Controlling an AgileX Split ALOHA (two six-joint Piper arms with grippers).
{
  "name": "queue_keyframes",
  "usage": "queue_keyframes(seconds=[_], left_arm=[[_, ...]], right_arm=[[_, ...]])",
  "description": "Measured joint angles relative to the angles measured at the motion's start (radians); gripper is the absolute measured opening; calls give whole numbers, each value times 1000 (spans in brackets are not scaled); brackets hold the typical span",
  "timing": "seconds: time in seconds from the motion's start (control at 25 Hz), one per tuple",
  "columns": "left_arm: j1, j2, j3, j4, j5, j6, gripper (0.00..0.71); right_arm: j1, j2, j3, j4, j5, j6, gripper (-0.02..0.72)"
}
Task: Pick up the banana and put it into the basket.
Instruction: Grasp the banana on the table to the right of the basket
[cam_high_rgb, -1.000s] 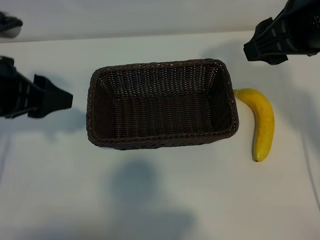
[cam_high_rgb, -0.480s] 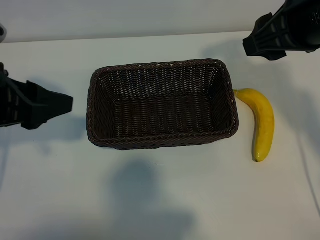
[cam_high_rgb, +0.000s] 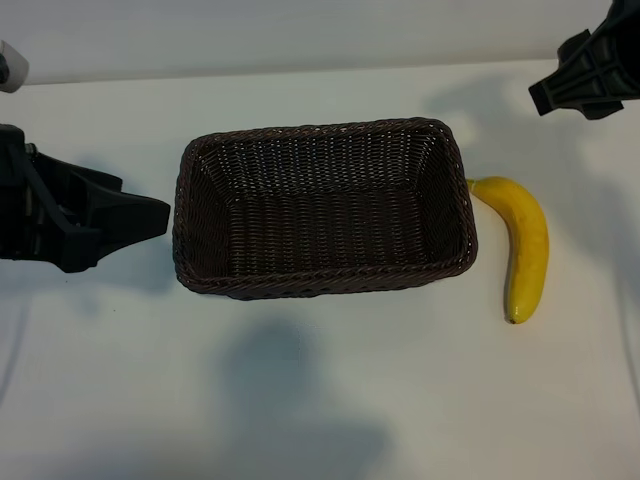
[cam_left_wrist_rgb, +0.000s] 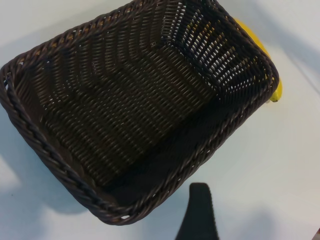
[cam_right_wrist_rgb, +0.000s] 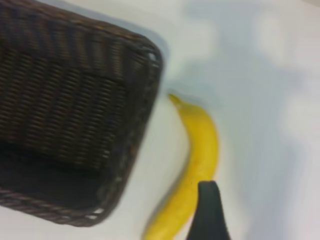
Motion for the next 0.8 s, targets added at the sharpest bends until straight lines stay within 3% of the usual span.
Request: queue_keyframes(seconds=[0.16,0.8], left_arm=[[0,0,0,31,-1,-23,610],[0,-1,0,98,-11,-68,610]], right_arm=[[0,67,0,-30,10,13,589],[-12,219,0,-49,-28,34,590]])
